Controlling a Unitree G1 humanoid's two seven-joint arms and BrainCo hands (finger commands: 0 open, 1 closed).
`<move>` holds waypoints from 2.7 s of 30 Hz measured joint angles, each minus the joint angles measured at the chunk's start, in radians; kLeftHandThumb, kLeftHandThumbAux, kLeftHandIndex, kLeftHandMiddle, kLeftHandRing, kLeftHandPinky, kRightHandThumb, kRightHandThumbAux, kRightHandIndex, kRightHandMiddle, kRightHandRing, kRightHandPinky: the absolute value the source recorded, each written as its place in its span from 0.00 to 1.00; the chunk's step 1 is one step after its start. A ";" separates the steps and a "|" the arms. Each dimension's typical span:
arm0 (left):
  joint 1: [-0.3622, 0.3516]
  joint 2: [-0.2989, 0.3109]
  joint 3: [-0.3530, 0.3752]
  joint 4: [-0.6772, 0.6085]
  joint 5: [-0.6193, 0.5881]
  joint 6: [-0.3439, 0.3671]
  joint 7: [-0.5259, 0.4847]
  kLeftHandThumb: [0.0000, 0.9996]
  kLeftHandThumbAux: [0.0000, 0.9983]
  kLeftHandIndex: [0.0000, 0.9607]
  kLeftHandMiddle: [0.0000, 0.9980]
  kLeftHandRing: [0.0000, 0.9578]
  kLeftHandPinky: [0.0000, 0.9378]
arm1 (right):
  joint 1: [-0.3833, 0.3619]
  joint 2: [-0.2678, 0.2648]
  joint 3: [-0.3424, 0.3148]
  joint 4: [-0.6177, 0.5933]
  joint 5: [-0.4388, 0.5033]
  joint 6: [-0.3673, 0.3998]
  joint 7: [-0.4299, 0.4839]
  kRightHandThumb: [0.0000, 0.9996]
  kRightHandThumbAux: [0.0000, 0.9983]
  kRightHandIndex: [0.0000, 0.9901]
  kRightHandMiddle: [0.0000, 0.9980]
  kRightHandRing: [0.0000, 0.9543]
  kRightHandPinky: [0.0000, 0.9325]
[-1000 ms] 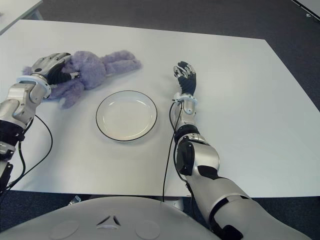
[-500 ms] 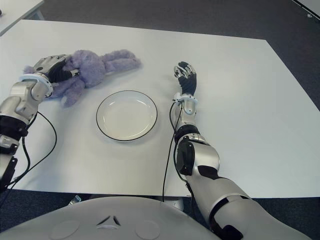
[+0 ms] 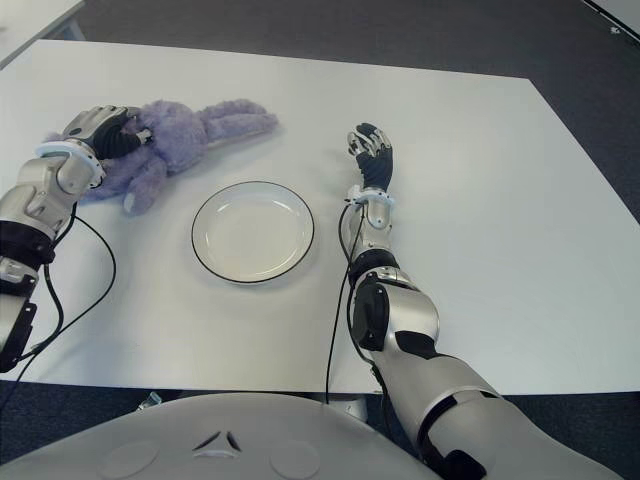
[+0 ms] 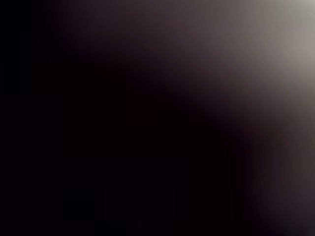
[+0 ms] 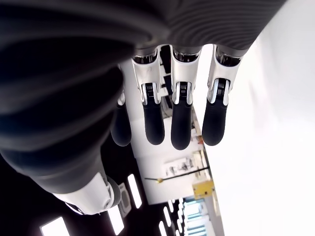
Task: Put the doll into the plate.
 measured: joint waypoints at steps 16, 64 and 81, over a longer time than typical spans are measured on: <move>-0.049 -0.001 0.001 0.106 -0.061 -0.064 0.004 0.50 0.41 0.73 0.74 0.77 0.84 | 0.000 -0.001 0.003 0.000 -0.002 -0.001 -0.005 0.34 0.80 0.26 0.27 0.28 0.33; -0.011 -0.045 0.093 0.107 -0.207 -0.050 0.032 0.88 0.63 0.79 0.83 0.87 0.90 | 0.000 0.000 0.006 0.000 -0.002 -0.002 -0.012 0.36 0.81 0.27 0.27 0.27 0.32; 0.034 -0.055 0.119 -0.008 -0.208 0.033 0.031 0.98 0.62 0.80 0.84 0.89 0.90 | 0.000 0.001 0.006 0.000 -0.003 -0.002 -0.014 0.35 0.82 0.27 0.27 0.28 0.33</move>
